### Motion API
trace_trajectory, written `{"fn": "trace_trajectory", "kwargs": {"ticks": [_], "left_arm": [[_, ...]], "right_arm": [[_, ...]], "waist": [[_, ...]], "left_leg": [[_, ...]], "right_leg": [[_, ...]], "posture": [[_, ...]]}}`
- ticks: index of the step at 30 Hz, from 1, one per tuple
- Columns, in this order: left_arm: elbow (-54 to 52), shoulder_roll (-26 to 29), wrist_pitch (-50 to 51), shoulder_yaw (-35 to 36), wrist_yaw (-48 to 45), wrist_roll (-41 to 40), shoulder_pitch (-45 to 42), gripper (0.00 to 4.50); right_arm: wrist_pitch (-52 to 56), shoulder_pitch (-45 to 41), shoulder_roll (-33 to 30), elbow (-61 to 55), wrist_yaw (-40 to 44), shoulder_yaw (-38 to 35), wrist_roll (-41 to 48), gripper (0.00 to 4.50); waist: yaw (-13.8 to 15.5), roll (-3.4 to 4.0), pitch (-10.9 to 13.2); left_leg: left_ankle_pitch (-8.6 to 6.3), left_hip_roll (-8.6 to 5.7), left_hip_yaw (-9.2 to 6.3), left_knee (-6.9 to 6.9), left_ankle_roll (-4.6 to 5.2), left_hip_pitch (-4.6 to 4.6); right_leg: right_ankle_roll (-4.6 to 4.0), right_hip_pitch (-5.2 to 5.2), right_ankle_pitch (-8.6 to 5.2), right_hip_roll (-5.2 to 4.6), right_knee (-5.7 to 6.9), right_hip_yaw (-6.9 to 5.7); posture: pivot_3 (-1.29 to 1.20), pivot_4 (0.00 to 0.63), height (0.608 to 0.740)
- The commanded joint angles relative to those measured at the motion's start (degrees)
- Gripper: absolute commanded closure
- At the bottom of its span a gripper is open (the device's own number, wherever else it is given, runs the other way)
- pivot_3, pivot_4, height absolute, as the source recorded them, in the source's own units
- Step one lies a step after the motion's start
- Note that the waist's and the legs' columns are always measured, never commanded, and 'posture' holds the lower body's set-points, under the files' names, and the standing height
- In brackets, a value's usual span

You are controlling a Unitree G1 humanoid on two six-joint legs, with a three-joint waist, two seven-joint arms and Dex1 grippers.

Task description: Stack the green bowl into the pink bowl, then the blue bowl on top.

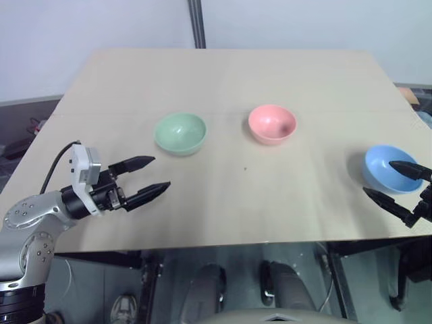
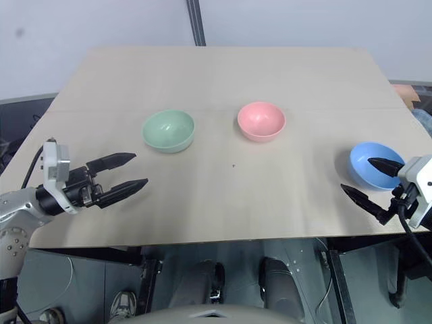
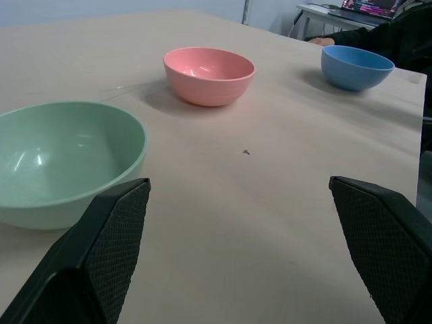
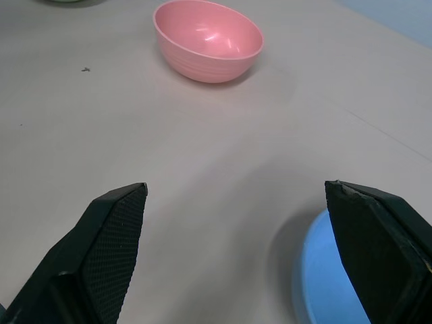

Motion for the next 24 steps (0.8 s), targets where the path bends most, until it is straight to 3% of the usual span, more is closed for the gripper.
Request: {"fn": "trace_trajectory", "kwargs": {"ticks": [1,8,12,15,20,24], "left_arm": [[-1.2,0.7,-0.3,1.6,-0.7,-1.1,-1.1,0.00],[-0.9,-0.6,0.5,-0.2,-0.7,-3.4,-6.3,0.00],[-0.4,-2.0,0.4,-0.9,-0.2,-3.5,-8.3,0.00],[-0.9,-4.1,0.7,-1.3,1.7,-3.7,-8.6,0.00],[-2.2,-5.2,0.3,-0.9,3.0,-3.8,-8.2,0.00],[-3.2,-5.3,-1.4,-1.0,0.4,-3.4,-5.7,0.00]], "right_arm": [[0.7,-1.4,-0.3,-2.0,-1.6,-1.2,0.4,0.08],[2.3,-3.5,1.4,-4.2,-7.1,3.3,-2.1,0.08],[3.7,-8.8,1.8,-3.9,-11.2,9.8,-4.9,0.08],[3.6,-20.0,2.2,-0.3,-10.7,19.9,-6.9,0.08],[0.4,-33.2,4.6,5.6,-8.5,30.8,-11.2,0.08],[-5.3,-44.6,9.6,17.1,-6.4,42.7,-19.7,0.08]], "waist": [[0.0,0.00,0.0],[0.0,0.02,0.0],[-0.2,0.03,0.0],[-0.5,0.04,0.0],[-0.9,0.03,0.1],[-1.3,0.03,0.1]], "left_leg": [[0.00,0.00,0.00,0.00,0.00,0.00],[0.00,-0.02,0.01,0.00,0.00,-0.02],[0.00,-0.01,0.04,0.00,0.00,0.01],[0.00,0.00,0.06,0.00,0.00,0.05],[0.01,0.01,0.01,0.00,0.00,-0.02],[0.00,0.00,0.04,-0.02,0.00,-0.08]], "right_leg": [[0.00,0.00,0.00,0.00,0.00,0.00],[0.00,0.00,0.00,0.02,0.00,0.00],[0.01,0.00,0.01,0.04,0.00,0.02],[0.00,0.01,0.01,0.08,0.02,0.04],[-0.02,-0.04,0.01,0.19,0.04,0.04],[-0.19,-0.06,0.11,0.17,-0.04,0.07]], "posture": [[0.00,0.150,0.740],[0.00,0.150,0.740],[0.00,0.150,0.740],[0.00,0.150,0.740],[0.00,0.150,0.740],[0.00,0.150,0.740]]}}
